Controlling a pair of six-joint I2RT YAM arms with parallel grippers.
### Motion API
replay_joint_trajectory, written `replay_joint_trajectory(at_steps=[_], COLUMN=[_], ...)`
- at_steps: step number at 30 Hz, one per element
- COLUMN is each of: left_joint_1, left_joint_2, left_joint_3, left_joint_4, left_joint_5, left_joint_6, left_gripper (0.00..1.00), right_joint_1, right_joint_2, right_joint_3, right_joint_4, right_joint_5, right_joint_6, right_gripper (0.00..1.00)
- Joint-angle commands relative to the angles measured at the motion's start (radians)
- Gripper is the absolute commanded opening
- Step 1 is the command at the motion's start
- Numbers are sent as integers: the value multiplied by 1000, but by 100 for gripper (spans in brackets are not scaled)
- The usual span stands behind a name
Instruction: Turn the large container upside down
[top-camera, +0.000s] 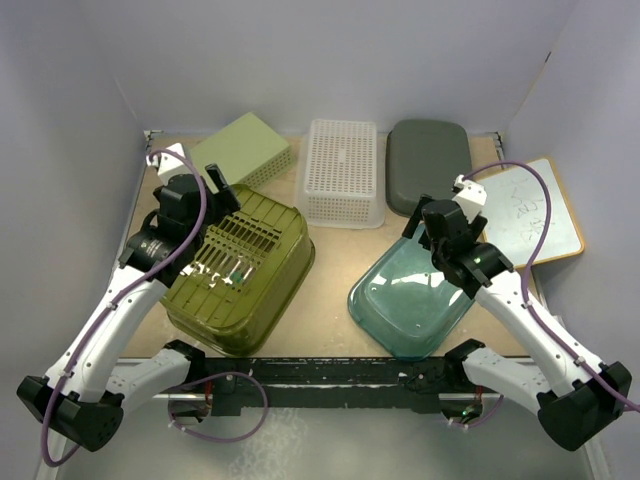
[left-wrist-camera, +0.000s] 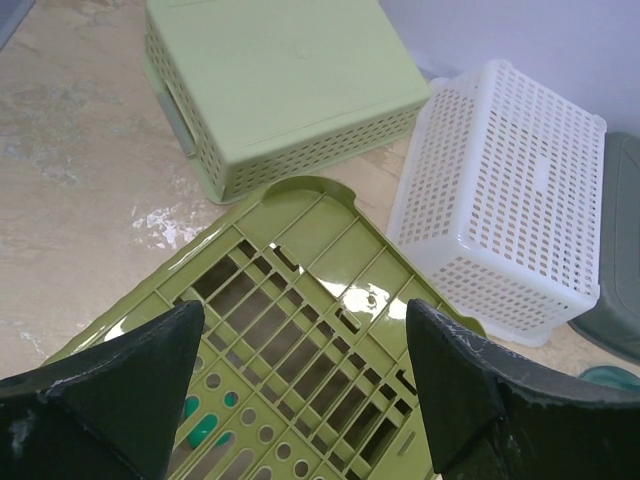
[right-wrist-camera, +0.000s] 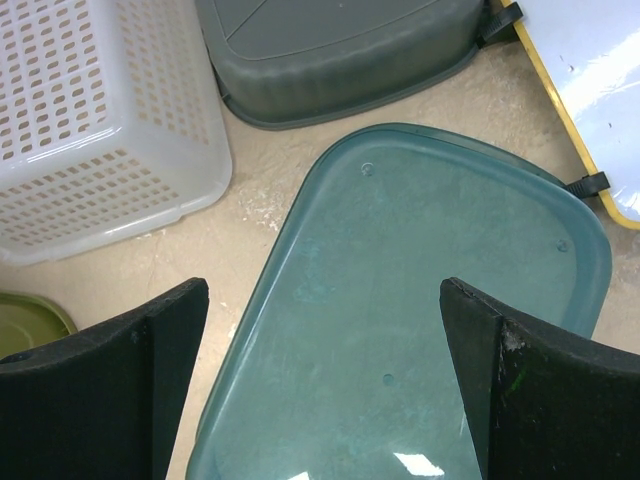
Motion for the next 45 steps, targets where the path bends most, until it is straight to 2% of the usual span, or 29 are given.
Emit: replay_joint_trajectory(at_steps=[1,18,25,29,45], left_joint_1=[-2,-3,-2,-3,-2], left_joint_2=[-25,-54,-102,-138,-147], left_joint_3=[-3,-34,-106,-142,-145], left_joint_4=[37,39,76,124,118], left_joint_5=[-64,-167,-335,-324,-306], left_joint_6=[-5,-7,-128,-103,-72], left_gripper=[79,80,80,80,80], right_joint_1=[2,2,2,2,2], right_joint_2=[-1,9,23,31,47], right_joint_3=[-3,-3,-3,0,-3], right_joint_4=[25,26,20,23,27], right_joint_5=[46,34,22,-1,-39], right_joint_6=[18,25,38,44,58], right_gripper=[100,100,100,100,100])
